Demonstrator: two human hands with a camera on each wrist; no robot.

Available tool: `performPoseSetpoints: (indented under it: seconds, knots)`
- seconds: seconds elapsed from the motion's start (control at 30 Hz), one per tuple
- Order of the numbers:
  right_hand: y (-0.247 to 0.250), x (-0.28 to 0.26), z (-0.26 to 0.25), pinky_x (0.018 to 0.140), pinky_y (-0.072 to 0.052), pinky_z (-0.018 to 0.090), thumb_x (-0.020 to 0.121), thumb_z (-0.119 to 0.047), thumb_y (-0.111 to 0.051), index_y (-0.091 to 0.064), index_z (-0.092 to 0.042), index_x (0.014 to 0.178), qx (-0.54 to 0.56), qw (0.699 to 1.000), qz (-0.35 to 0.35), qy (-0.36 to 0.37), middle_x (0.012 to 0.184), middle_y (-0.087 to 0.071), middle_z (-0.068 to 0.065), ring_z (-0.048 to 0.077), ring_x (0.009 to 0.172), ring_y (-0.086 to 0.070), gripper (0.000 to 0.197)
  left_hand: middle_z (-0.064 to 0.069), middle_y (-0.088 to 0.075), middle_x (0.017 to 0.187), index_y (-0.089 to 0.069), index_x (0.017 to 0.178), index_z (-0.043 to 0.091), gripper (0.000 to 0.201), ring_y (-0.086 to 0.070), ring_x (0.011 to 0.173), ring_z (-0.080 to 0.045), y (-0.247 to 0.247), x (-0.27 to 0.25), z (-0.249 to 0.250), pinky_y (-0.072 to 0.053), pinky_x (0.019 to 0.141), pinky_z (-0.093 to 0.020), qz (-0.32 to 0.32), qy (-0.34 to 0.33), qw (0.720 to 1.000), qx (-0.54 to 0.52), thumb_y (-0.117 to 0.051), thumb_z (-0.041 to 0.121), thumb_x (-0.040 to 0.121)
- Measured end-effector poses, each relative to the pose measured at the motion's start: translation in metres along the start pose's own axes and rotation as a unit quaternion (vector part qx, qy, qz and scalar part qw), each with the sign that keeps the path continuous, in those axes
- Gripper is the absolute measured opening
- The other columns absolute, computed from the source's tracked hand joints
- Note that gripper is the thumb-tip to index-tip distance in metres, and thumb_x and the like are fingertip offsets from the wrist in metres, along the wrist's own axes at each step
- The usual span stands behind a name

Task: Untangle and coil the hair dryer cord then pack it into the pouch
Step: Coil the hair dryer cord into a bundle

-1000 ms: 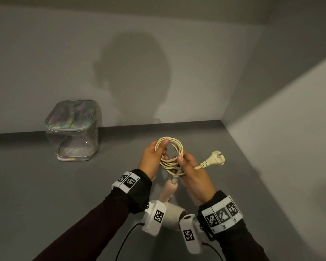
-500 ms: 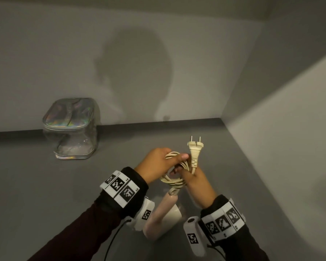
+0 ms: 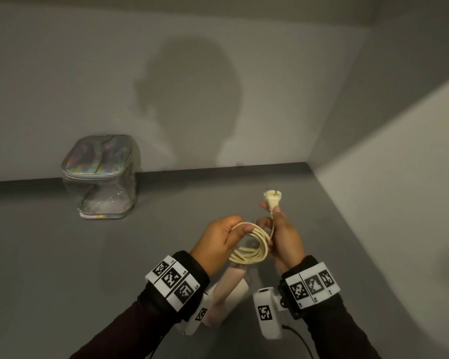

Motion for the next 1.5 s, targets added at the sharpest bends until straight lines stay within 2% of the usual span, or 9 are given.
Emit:
performPoseSetpoints:
  seconds: [0.1, 0.3, 0.5, 0.7, 0.93, 1.1, 1.23, 1.37, 1.5]
  knots:
    - [-0.01, -0.002, -0.014, 0.053, -0.039, 0.028, 0.093, -0.017, -0.045, -0.065, -0.016, 0.093, -0.138, 0.985, -0.091, 0.053, 0.068, -0.06, 0.019, 0.024, 0.055, -0.05, 0.02, 0.007, -0.046, 0.044, -0.051, 0.058, 0.033, 0.035, -0.043, 0.044, -0.003, 0.006, 0.004, -0.002, -0.036, 0.048, -0.015, 0.008, 0.01, 1.0, -0.012, -0.043, 0.063, 0.076]
    - [0.0, -0.005, -0.026, 0.06, -0.048, 0.018, 0.086, 0.002, -0.052, -0.07, -0.024, 0.088, -0.179, 0.967, -0.143, 0.107, 0.07, -0.068, -0.001, 0.005, 0.062, -0.057, 0.032, 0.007, -0.046, 0.05, -0.051, 0.063, 0.025, 0.03, -0.047, 0.041, -0.003, 0.022, 0.009, -0.005, -0.038, 0.044, -0.014, 0.049, 0.012, 0.998, 0.031, -0.043, 0.048, 0.082]
    - [-0.02, -0.012, -0.014, 0.073, -0.052, 0.024, 0.064, -0.048, -0.073, -0.071, -0.02, 0.092, -0.098, 0.96, -0.26, 0.045, 0.084, -0.073, -0.001, 0.016, 0.08, -0.063, 0.04, 0.007, -0.043, 0.053, -0.045, 0.056, 0.024, 0.029, -0.045, 0.047, 0.0, 0.016, 0.017, -0.005, -0.036, 0.049, -0.01, 0.021, 0.029, 0.999, 0.025, -0.045, 0.039, 0.081]
    - [-0.042, -0.021, -0.014, 0.072, -0.056, 0.026, 0.063, -0.035, -0.078, -0.055, -0.013, 0.102, 0.185, 0.946, -0.265, -0.017, 0.096, -0.069, 0.006, 0.016, 0.084, -0.065, 0.05, -0.001, -0.056, 0.064, -0.055, 0.064, 0.022, 0.026, -0.053, 0.062, -0.011, 0.019, 0.026, -0.018, -0.044, 0.059, -0.018, 0.061, 0.102, 0.991, -0.057, -0.05, 0.027, 0.089]
    - [-0.049, -0.036, -0.036, 0.07, -0.052, 0.02, 0.076, 0.007, -0.063, -0.049, -0.033, 0.093, -0.153, 0.967, -0.082, 0.187, 0.09, -0.063, -0.007, 0.001, 0.083, -0.064, 0.045, 0.001, -0.058, 0.065, -0.057, 0.066, 0.024, 0.026, -0.056, 0.063, -0.012, 0.015, 0.023, -0.022, -0.047, 0.06, -0.019, 0.065, 0.125, 0.989, -0.046, -0.049, 0.02, 0.09]
    - [-0.046, -0.052, -0.053, 0.098, -0.035, 0.018, 0.079, -0.02, -0.06, -0.064, -0.031, 0.093, -0.33, 0.85, 0.065, 0.404, 0.114, -0.056, -0.013, 0.004, 0.115, -0.047, 0.019, 0.002, -0.051, 0.054, -0.056, 0.066, 0.021, 0.029, -0.049, 0.049, -0.005, 0.02, 0.02, -0.027, -0.039, 0.046, -0.013, 0.089, 0.14, 0.986, -0.032, -0.044, 0.016, 0.093]
    - [-0.093, -0.086, -0.059, 0.114, -0.022, 0.033, 0.085, -0.016, -0.052, -0.064, -0.016, 0.098, -0.425, 0.752, -0.117, 0.49, 0.106, -0.067, -0.006, 0.003, 0.113, -0.051, 0.017, 0.009, -0.057, 0.045, -0.048, 0.063, 0.022, 0.037, -0.055, 0.044, 0.009, 0.01, 0.021, -0.026, -0.039, 0.044, -0.003, 0.02, 0.2, 0.976, -0.081, -0.038, -0.001, 0.092]
    - [-0.06, -0.072, -0.079, 0.069, -0.054, 0.02, 0.089, -0.013, -0.051, -0.062, -0.017, 0.089, -0.069, 0.945, -0.074, 0.31, 0.078, -0.069, -0.009, 0.004, 0.069, -0.062, 0.012, -0.002, -0.053, 0.061, -0.057, 0.073, 0.01, 0.027, -0.052, 0.043, 0.0, 0.02, 0.022, -0.02, -0.041, 0.047, -0.012, 0.043, 0.129, 0.991, -0.013, -0.044, 0.024, 0.092]
    - [-0.012, -0.042, -0.076, 0.041, -0.046, 0.023, 0.09, -0.018, -0.05, -0.063, -0.011, 0.085, 0.025, 0.976, 0.072, 0.202, 0.06, -0.053, 0.005, 0.011, 0.043, -0.047, 0.016, 0.002, -0.043, 0.054, -0.051, 0.07, 0.009, 0.035, -0.046, 0.038, -0.003, 0.01, 0.011, -0.012, -0.039, 0.044, -0.016, -0.018, 0.095, 0.995, 0.006, -0.042, 0.035, 0.091]
Point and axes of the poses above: each hand's wrist, its own x-axis towards the middle knuckle, its own y-axis out of the back of the hand, z = x × y, the point moved 6 cm from there along x, towards the middle knuckle
